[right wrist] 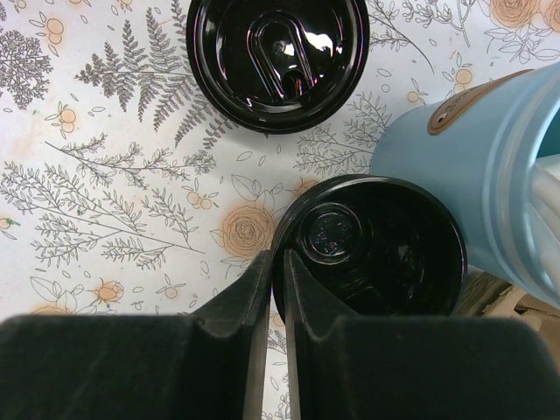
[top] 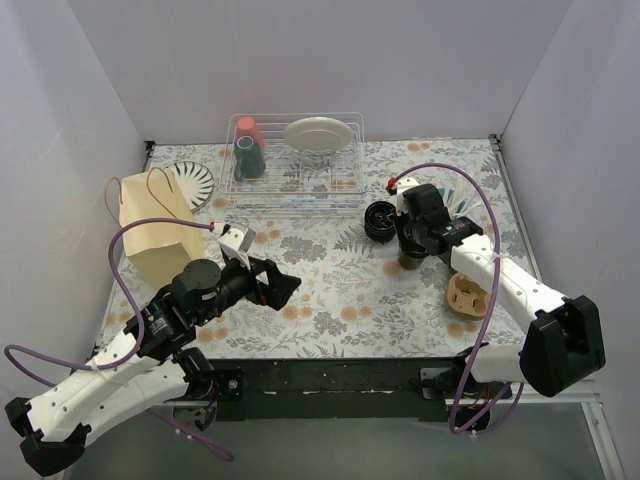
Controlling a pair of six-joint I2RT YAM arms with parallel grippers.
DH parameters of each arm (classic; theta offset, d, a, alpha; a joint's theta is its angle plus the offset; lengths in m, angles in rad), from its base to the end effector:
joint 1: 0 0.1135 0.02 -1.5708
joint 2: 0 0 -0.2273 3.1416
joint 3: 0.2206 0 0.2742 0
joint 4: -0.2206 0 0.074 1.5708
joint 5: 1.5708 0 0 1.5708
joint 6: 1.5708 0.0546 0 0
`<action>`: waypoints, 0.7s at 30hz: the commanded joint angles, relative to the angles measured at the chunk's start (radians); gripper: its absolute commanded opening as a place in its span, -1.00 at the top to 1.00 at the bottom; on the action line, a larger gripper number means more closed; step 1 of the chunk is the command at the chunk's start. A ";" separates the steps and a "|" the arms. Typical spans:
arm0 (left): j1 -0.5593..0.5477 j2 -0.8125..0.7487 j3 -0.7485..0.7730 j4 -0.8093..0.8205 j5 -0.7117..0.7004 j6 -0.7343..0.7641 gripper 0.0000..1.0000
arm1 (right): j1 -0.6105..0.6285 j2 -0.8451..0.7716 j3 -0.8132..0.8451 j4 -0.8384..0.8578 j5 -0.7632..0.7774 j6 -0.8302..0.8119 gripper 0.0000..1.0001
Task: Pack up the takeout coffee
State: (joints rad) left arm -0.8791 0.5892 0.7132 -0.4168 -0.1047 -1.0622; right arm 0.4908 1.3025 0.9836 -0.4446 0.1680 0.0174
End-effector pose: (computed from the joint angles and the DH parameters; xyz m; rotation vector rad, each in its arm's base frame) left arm 0.1396 -0.1596 0.2954 -0.2676 2.0397 -1.1996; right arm 0.2909 0.1451 0.2174 -0.4629 2.2750 0.0600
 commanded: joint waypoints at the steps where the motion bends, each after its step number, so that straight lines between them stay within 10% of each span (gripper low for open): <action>1: -0.001 -0.006 -0.006 0.015 0.003 0.015 -0.96 | -0.008 0.004 -0.007 0.026 -0.012 -0.014 0.64; 21: -0.001 0.011 -0.004 0.015 0.008 0.016 -0.96 | -0.009 -0.014 0.049 -0.045 0.007 -0.013 0.97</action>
State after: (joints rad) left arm -0.8791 0.5991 0.7132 -0.4168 -0.1036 -1.0618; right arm 0.4873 1.3064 0.9863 -0.4572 0.1616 0.0166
